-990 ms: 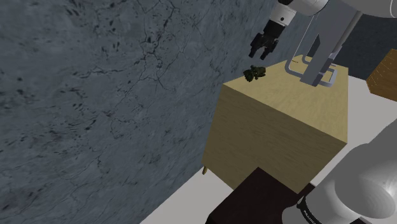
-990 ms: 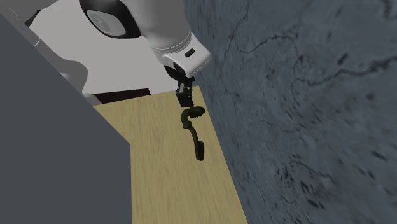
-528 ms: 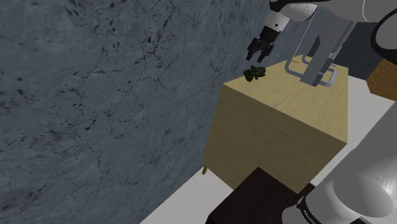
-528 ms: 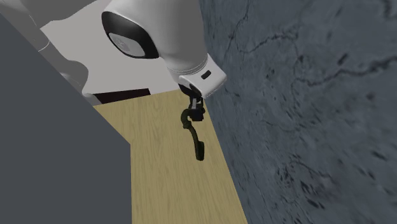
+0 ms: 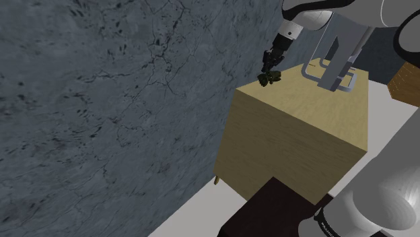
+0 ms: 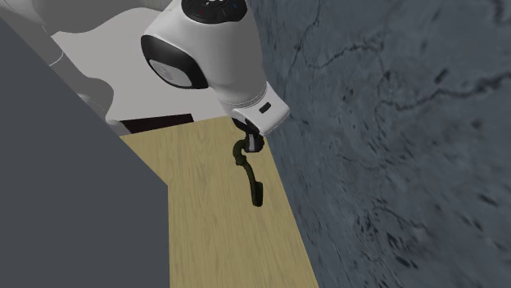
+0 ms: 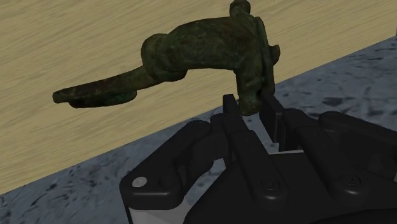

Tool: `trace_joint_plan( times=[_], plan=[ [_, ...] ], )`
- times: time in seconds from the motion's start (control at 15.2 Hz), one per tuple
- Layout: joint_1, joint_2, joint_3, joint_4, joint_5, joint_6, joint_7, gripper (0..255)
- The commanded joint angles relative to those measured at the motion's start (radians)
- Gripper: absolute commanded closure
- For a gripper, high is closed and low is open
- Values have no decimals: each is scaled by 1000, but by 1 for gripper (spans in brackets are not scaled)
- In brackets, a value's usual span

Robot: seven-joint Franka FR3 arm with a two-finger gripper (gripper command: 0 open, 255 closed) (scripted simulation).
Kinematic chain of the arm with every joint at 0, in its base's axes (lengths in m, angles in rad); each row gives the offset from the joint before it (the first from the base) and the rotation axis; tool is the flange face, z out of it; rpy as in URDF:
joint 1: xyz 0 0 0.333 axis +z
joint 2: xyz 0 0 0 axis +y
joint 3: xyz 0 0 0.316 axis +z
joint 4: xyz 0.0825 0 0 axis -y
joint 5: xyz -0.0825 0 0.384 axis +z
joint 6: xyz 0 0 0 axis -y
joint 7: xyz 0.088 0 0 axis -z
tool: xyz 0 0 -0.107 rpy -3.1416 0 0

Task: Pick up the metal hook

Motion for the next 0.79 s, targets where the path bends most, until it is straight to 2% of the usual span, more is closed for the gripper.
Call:
trace_joint_plan(
  times=[0.0,0.4,0.73],
  plan=[
    [0,0,0,-1,0,1,0,255],
    [0,0,0,0,0,-1,0,255],
    [-3,6,-2,74,-1,-69,10,255]
  ],
)
